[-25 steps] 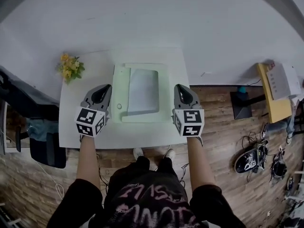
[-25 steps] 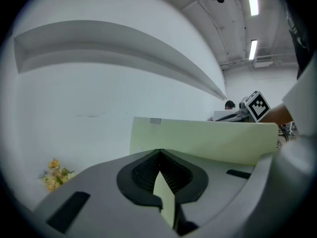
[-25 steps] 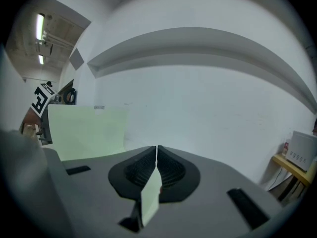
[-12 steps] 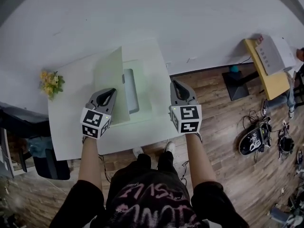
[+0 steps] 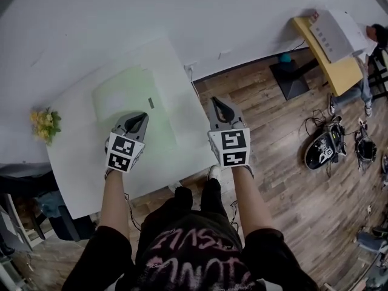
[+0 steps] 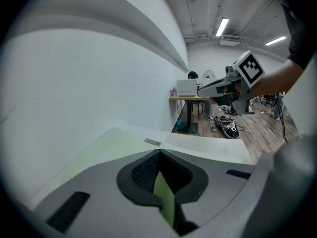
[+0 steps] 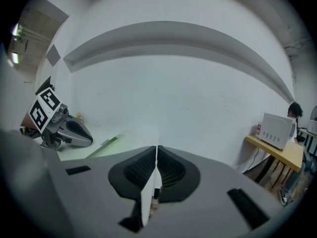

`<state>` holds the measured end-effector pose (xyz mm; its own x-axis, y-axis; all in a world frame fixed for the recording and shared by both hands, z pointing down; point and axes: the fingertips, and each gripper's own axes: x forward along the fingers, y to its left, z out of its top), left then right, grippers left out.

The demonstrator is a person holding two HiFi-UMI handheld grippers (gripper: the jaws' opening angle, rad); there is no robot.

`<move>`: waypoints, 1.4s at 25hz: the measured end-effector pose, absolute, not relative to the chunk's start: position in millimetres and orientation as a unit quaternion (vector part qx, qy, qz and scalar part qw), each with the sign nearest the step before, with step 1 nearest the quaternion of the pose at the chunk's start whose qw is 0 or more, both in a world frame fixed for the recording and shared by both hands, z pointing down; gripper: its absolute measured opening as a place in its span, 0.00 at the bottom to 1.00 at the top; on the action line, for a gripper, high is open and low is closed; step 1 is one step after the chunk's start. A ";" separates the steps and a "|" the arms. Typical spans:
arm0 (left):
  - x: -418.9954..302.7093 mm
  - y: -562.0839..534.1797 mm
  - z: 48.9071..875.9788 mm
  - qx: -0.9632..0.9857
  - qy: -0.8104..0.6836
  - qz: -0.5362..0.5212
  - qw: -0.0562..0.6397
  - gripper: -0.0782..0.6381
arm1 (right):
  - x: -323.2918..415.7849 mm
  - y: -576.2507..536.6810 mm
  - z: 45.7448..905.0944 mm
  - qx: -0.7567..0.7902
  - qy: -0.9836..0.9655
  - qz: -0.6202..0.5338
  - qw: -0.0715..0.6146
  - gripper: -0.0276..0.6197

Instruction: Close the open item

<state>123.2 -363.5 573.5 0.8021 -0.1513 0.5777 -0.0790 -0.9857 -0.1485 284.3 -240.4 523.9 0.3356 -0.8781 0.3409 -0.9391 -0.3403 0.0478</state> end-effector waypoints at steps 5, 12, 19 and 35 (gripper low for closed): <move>138.1 -357.4 605.9 -0.928 0.050 -0.364 0.069 0.13 | 301.1 -219.5 539.8 0.819 -0.544 0.148 0.112 0.08; 145.9 -355.2 624.8 -0.909 0.047 -0.409 0.061 0.13 | 315.9 -199.7 555.0 0.826 -0.528 0.167 0.107 0.08; 146.9 -352.2 627.9 -0.906 0.043 -0.418 0.041 0.13 | 321.5 -194.6 557.7 0.826 -0.527 0.168 0.106 0.08; 121.6 -372.2 572.1 -0.930 0.156 -0.332 0.011 0.13 | 288.6 -232.7 528.8 0.791 -0.584 0.147 0.107 0.08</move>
